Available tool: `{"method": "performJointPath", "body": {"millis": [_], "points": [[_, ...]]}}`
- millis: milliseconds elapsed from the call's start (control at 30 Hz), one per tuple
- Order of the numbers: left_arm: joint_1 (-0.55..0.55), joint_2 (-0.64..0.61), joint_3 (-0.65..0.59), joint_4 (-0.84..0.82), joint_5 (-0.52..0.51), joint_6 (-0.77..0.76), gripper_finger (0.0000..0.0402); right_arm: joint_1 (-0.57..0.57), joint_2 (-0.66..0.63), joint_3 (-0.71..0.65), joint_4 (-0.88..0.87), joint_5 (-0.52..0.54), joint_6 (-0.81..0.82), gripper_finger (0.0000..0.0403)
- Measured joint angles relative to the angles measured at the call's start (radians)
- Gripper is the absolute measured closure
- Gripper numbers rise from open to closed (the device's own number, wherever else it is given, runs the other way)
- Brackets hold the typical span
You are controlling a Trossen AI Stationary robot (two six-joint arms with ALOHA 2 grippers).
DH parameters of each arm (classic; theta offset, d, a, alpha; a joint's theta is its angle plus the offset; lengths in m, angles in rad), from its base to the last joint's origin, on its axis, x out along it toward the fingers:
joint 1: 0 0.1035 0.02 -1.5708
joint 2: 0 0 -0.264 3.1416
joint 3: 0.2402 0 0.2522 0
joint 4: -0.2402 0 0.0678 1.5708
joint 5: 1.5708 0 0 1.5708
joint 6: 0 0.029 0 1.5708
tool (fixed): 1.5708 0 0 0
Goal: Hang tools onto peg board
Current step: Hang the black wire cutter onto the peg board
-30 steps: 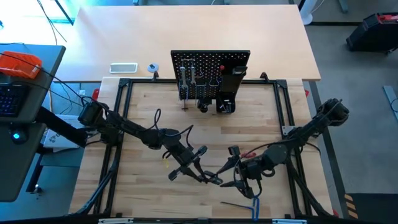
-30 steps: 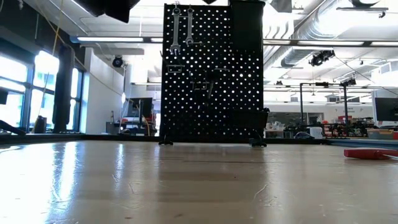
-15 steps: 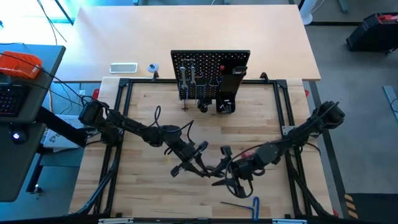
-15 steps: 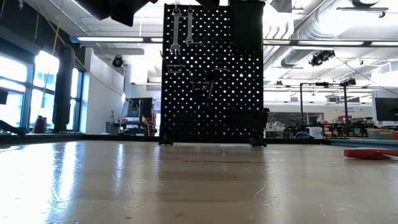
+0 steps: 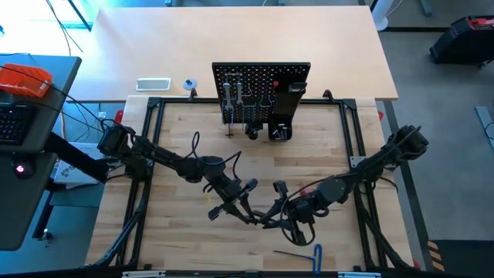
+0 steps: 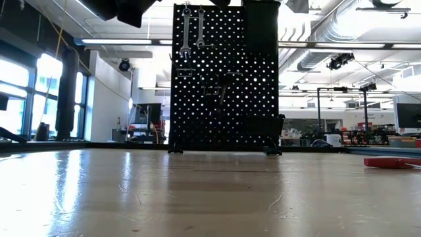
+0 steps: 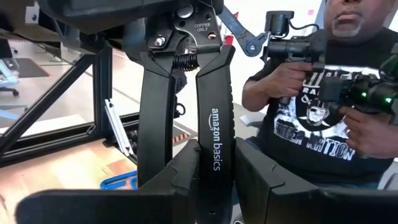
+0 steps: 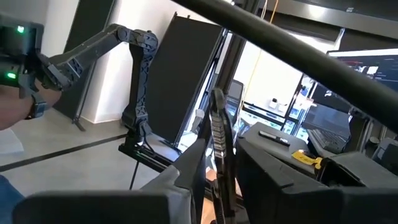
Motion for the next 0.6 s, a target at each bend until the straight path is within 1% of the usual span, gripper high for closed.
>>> {"method": "performJointPath", "body": {"millis": [100,200,367,400,533,600], "points": [[0.0,0.0,0.0,0.0,0.001,-0.005,0.0339,0.0,-0.001,0.0,0.001,-0.002,0.0,0.0324],[0.0,0.0,0.0,-0.004,-0.001,-0.009,0.0339,0.0,-0.001,0.0,0.001,-0.002,0.0,0.0335],[0.0,0.0,0.0,-0.024,-0.007,-0.02,0.034,-0.001,-0.003,0.0,-0.006,0.0,-0.01,0.0387],[0.0,0.0,0.0,-0.029,-0.008,-0.02,0.034,-0.001,-0.003,0.0,-0.009,0.0,-0.013,0.0392],[-0.001,0.0,0.0,-0.029,-0.012,-0.018,0.0339,-0.001,-0.003,0.0,-0.013,0.001,-0.005,0.0387],[-0.001,0.0,0.0,-0.029,-0.012,-0.02,0.0339,0.0,-0.003,0.0,-0.013,0.001,-0.005,0.0392]]}}
